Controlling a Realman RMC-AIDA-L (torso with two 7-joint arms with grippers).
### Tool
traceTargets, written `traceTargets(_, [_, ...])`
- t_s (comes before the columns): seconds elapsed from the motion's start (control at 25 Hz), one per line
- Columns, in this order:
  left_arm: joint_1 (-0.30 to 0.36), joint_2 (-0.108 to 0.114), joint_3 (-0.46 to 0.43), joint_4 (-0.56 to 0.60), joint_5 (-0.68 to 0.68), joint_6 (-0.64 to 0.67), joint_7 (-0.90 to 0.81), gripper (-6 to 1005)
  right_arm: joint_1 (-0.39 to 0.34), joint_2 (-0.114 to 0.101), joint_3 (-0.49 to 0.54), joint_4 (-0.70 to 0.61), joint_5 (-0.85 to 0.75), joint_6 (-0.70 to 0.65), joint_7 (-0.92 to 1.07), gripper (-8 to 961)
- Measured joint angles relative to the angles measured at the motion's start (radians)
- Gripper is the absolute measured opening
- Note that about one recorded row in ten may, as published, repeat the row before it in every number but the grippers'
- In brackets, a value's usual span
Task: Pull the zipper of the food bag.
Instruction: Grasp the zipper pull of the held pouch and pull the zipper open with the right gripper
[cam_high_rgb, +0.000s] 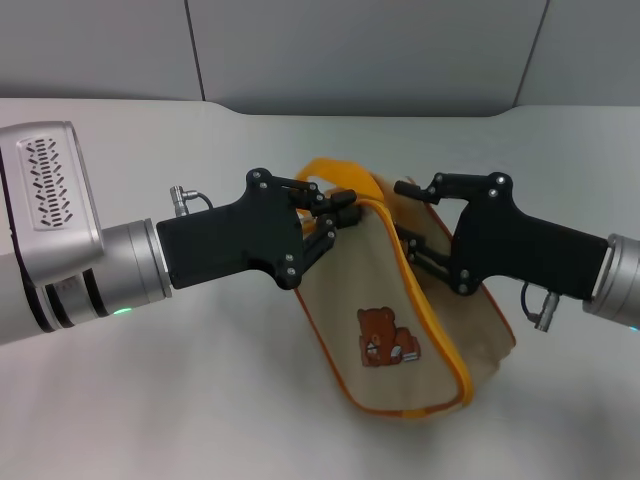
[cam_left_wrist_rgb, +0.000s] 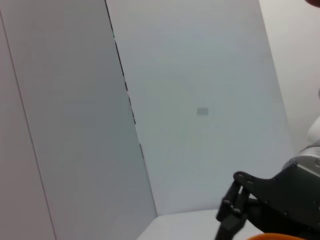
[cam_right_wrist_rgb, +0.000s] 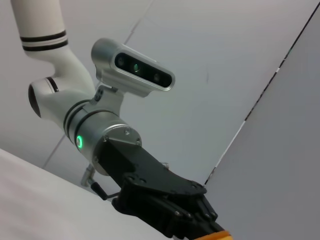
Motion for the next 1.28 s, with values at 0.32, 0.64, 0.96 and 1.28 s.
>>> traceTargets(0.32, [-0.003, -0.001, 0.002, -0.001, 0.000, -0.001, 0.000, 74, 0.006, 0.000, -0.052, 0.016, 0.005, 0.033, 0.000, 187])
traceTargets(0.64, [-0.001, -0.002, 0.001, -0.004, 0.000, -0.001, 0.000, 74, 0.008, 0.000, -0.053, 0.023, 0.003, 0.040, 0.001, 36])
traceTargets(0.96, [0.021, 0.000, -0.004, 0.000, -0.039, -0.002, 0.000, 74, -0.024, -0.001, -0.054, 0.024, -0.002, 0.041, 0.013, 1])
traceTargets(1.28, [0.032, 0.004, -0.015, 0.002, -0.083, -0.048, 0.000, 74, -0.069, -0.006, -0.054, 0.023, -0.003, 0.039, 0.014, 1])
